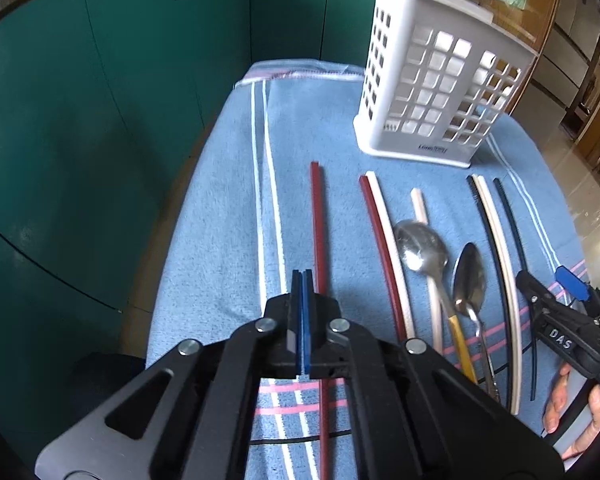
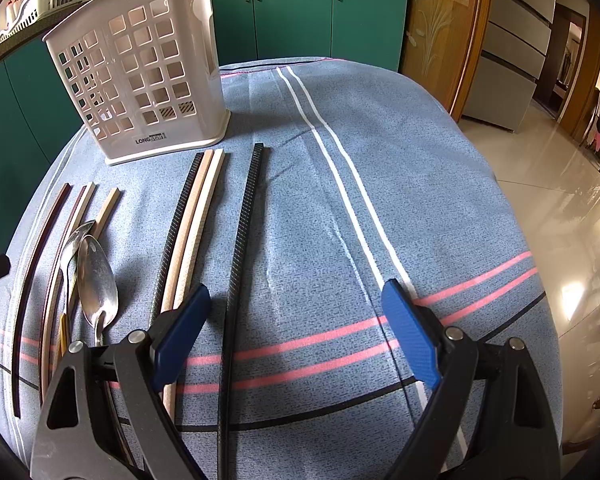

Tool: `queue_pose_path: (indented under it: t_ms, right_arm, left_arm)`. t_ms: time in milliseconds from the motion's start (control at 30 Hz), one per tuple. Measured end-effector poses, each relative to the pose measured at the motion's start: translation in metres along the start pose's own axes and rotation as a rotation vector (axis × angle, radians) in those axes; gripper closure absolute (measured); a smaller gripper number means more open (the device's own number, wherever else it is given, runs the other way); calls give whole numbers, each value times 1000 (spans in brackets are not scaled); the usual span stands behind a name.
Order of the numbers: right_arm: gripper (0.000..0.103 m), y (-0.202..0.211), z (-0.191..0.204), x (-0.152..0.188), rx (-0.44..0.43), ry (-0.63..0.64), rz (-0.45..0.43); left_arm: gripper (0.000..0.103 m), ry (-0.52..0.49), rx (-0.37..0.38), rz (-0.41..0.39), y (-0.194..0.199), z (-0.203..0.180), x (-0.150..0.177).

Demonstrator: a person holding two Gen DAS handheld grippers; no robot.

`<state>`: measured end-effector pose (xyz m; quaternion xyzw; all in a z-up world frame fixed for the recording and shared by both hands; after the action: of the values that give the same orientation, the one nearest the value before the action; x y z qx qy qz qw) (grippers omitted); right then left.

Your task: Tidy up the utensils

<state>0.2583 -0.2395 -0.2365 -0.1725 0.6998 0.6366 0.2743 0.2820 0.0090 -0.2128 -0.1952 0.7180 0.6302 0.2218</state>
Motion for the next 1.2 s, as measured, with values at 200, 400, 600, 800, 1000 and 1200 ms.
queue_pose_path:
  t_ms: [200,400,600,800,1000,1200]
  right_arm:
    - [16,-1,0,0,0,0,0]
    - [16,0,0,0,0,-1,1]
    - [28,1,-2,-1,10,-5,-9]
    - [71,12,6,4,-13,43,-29]
    - [97,23,10,17,-66,32,34]
    - [97,28,-4,25,-53,-15,48]
  left_arm:
    - [103,0,-10,5,2,-1,3]
    - [103,5,-22,35,-8,2,10]
    - [82,1,-26,37,-10,3,12]
    - [77,-10,-25,41,-12,2,13]
    - [75,-8,-20,44,-13,2,13]
    - [73,0,-21,44,-15,6,12]
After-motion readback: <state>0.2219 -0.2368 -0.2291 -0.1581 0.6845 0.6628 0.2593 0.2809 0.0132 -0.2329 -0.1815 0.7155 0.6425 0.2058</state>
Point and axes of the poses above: each gripper's, at about its wrist camera, not at the fingertips, and y roughly against the way its jaws point, z to its left, x to its underside, the point moved 10 cm from there along -y, roughly the way its jaws point, and after that the axes turned 4 degrees about x, right-handed, at the moved point
